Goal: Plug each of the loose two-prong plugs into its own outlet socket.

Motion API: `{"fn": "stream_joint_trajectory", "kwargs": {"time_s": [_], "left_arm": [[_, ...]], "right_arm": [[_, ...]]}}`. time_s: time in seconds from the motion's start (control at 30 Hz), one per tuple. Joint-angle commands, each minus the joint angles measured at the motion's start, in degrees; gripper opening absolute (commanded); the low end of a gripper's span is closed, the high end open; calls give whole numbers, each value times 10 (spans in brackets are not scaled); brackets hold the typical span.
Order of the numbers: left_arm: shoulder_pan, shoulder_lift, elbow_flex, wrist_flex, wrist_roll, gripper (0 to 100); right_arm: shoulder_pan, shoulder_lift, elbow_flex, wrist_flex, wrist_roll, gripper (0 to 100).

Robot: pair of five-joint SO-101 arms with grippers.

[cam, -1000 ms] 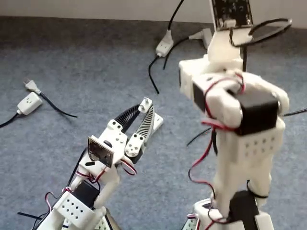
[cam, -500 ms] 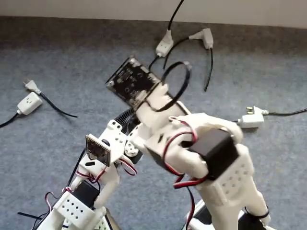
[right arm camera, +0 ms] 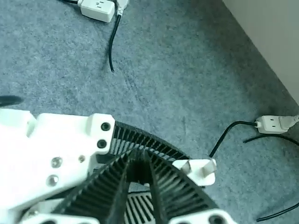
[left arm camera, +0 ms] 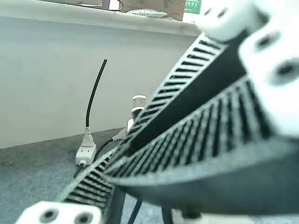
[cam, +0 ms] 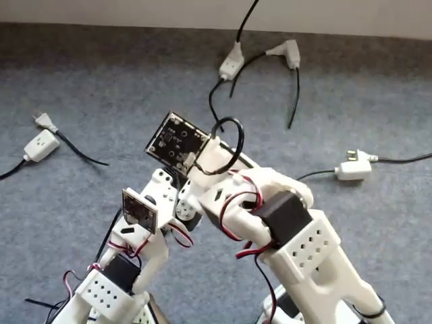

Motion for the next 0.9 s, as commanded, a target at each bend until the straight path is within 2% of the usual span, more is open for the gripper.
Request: {"fn": "stream_joint_trajectory", "kwargs": {"time_s": [0.0, 0.13, 0.27, 0.6, 0.87], "left_arm": [[-6, -9, 13, -4, 5, 6], [-6, -9, 13, -4, 5, 6], [-7, -9, 13, -4, 5, 6], [-7, -9, 13, -2, 5, 6], [-9, -9, 13, -4, 5, 6]], "right_arm": [[40, -8, 9, -38, 11, 7], [69, -6, 12, -58, 18, 7], [93, -10, 43, -80, 78, 7], [160, -5, 57, -138, 84, 7], [181, -5, 163, -238, 85, 7]]}}
